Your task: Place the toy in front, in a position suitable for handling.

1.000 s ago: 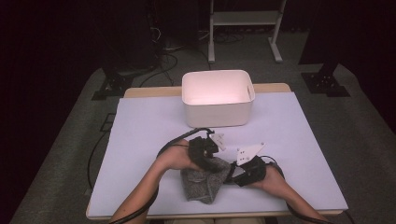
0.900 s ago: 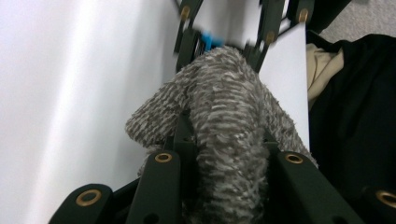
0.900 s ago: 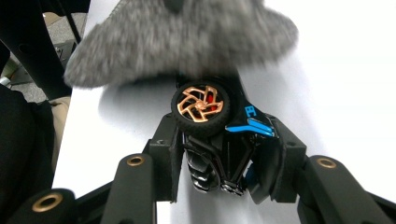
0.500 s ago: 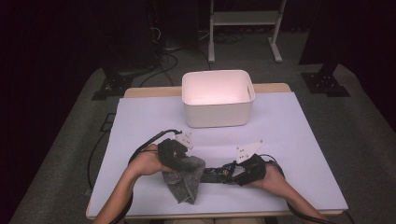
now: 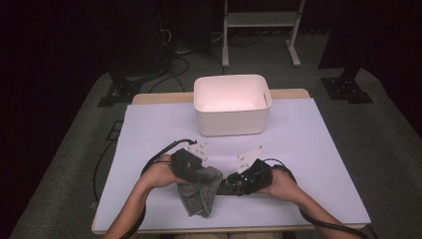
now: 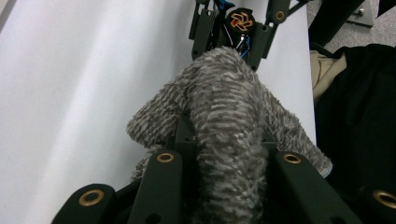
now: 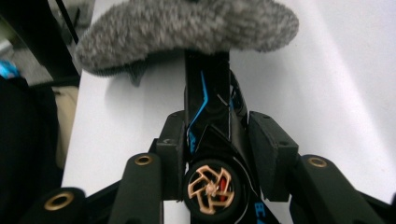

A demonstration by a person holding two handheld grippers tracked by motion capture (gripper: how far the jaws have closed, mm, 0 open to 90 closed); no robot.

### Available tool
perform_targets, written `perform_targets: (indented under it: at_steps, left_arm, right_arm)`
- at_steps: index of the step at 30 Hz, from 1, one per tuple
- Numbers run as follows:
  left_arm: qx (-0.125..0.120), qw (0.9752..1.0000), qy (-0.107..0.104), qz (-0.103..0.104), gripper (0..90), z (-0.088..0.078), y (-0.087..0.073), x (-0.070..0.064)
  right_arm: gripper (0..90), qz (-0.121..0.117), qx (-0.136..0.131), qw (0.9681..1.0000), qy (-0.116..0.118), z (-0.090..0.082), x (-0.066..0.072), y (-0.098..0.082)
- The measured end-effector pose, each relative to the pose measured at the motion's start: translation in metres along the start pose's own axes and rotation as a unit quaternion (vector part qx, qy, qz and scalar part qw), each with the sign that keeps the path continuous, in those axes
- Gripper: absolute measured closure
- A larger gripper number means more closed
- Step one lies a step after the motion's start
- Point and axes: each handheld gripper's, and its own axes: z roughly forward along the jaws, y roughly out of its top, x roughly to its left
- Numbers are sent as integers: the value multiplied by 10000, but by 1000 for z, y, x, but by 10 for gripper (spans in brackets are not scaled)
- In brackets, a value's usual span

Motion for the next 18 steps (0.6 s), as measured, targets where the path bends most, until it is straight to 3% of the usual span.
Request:
perform_targets:
  at_steps: [6,11,13,15,18]
  left_arm:
    - [-180,9998,3,-113,723,-7,-14,1]
    - [-292,9992,-16,-258,723,-7,-28,1]
    - [-320,9991,-17,-276,723,-5,-30,1]
    - [-373,9988,-47,-321,719,-2,-31,0]
    - [-401,9985,-81,-355,719,-1,-31,1]
  right_arm:
    - [591,-81,147,9999,8,-5,-1,0]
    - [587,28,229,9997,24,-8,-2,-1]
    - [575,143,324,9993,110,-6,-4,1]
    - [502,235,416,9988,130,-3,-5,6]
    - [500,146,553,9983,148,2,-5,17]
